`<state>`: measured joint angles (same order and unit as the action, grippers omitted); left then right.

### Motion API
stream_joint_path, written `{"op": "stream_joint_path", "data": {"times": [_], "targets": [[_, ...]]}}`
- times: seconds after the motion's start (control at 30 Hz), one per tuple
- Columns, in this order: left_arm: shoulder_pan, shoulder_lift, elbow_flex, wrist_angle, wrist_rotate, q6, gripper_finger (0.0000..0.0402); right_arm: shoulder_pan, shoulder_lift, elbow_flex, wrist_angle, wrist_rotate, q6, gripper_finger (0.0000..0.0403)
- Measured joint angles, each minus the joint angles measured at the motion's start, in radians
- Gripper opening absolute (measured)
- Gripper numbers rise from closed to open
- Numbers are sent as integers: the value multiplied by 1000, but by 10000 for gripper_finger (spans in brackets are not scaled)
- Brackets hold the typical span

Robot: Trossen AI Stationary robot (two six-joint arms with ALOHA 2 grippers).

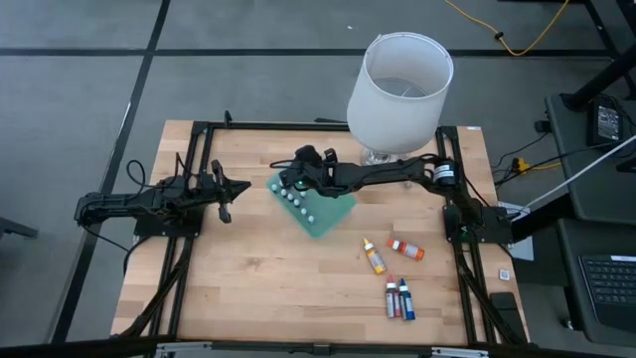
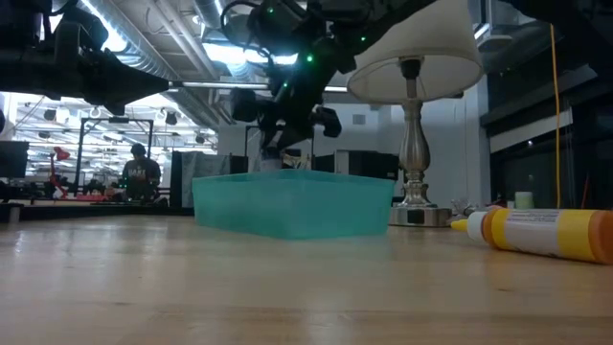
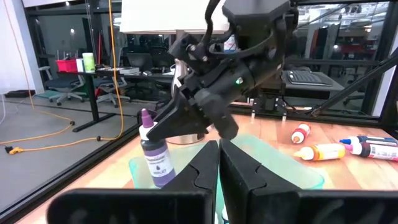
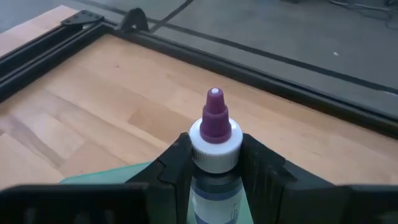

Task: Pick & Place food coloring
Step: Put the large purple food coloring bottle into the green bin

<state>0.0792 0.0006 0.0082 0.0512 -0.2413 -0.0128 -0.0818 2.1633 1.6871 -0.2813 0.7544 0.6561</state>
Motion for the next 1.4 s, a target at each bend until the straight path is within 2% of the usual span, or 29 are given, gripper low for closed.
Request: {"op": "stream_joint_path", "data": {"times": [0.33, 0.9, 1.4], "targets": [[0, 0, 0, 0, 0, 0, 16, -17, 25, 0, 9, 50, 44, 115], [0, 0, 0, 0, 0, 0, 14, -19, 91, 0, 13, 5, 77, 116], [0, 0, 0, 0, 0, 0, 10, -20, 84, -1, -27, -8, 69, 217]]}}
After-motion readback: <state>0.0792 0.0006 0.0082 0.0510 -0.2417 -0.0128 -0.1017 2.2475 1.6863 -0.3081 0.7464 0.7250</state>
